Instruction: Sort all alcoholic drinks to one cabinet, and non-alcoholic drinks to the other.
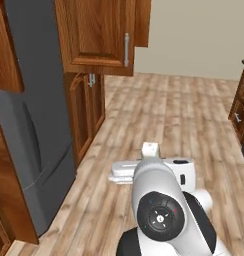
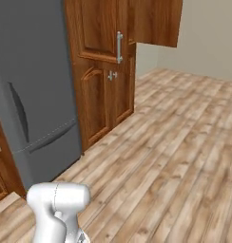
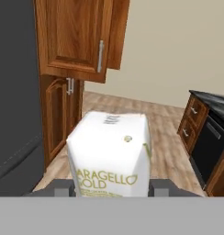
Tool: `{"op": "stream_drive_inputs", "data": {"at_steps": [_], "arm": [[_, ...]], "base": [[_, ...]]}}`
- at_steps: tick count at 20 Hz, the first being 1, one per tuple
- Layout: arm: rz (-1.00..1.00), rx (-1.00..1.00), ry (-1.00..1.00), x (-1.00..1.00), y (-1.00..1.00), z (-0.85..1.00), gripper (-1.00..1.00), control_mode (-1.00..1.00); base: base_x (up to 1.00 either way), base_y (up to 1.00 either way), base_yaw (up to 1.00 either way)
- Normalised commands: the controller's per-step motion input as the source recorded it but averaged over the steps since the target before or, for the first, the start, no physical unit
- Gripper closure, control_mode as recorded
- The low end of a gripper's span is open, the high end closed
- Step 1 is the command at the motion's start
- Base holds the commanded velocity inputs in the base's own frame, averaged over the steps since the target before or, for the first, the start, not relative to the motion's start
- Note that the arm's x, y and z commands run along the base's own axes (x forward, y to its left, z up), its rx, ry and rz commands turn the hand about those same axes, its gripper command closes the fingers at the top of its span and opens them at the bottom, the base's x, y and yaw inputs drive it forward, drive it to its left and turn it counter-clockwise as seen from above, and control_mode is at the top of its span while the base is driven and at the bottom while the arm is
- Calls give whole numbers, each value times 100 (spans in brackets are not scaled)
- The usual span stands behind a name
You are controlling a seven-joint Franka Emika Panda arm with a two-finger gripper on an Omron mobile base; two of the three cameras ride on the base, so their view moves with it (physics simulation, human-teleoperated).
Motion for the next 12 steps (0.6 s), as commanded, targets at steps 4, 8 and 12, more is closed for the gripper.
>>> {"op": "stream_drive_inputs", "data": {"at_steps": [4, 8, 12], "arm": [[0, 0, 0, 0, 0, 0, 100, 100], [0, 0, 0, 0, 0, 0, 100, 100], [0, 0, 0, 0, 0, 0, 100, 100]], "base": [[24, -68, -23], [44, -67, -20], [51, -64, -18]]}}
